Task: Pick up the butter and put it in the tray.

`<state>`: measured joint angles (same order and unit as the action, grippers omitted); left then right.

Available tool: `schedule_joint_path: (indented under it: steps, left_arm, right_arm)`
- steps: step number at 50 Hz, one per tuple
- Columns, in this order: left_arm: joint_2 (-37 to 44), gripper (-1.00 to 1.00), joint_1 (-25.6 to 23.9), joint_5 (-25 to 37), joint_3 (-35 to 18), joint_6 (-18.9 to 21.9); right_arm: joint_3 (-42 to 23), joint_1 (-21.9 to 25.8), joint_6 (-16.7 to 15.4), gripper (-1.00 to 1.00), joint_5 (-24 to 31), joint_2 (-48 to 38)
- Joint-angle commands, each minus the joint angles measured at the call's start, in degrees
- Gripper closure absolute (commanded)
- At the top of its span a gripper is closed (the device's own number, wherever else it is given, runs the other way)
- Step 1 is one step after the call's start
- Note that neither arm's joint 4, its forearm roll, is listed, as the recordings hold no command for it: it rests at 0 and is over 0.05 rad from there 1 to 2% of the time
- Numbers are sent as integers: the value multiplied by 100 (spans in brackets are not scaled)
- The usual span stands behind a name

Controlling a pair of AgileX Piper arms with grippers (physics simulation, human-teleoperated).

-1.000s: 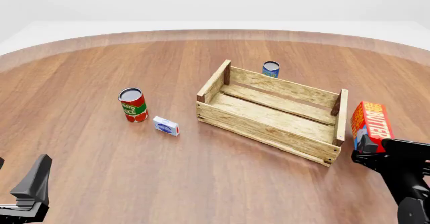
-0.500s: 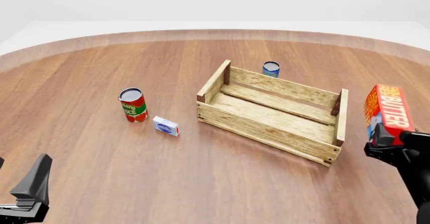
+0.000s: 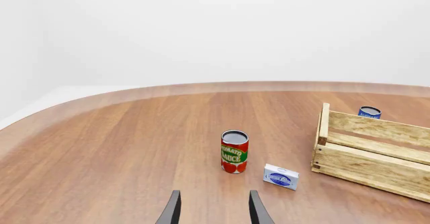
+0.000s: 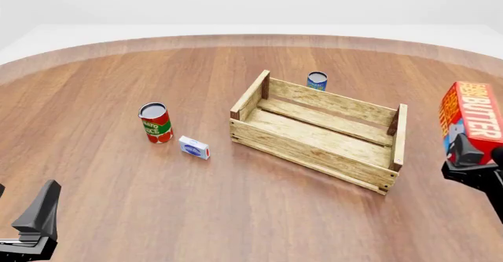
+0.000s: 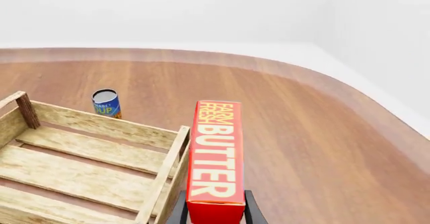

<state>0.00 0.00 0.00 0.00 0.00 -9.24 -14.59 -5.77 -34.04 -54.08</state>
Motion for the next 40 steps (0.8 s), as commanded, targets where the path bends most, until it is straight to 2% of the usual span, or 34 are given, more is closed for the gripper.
schedule_joint_path:
  steps: [1, 17, 40]
  left_arm:
    - [0, -100, 0, 0, 0, 0]
    - [0, -100, 0, 0, 0, 0]
    - [0, -100, 0, 0, 0, 0]
  right_arm:
    - [-246, 110, 4, 100, 699, 722]
    - [-554, 488, -68, 100, 1287, 1107]
    - [-944, 793, -112, 100, 1400, 872]
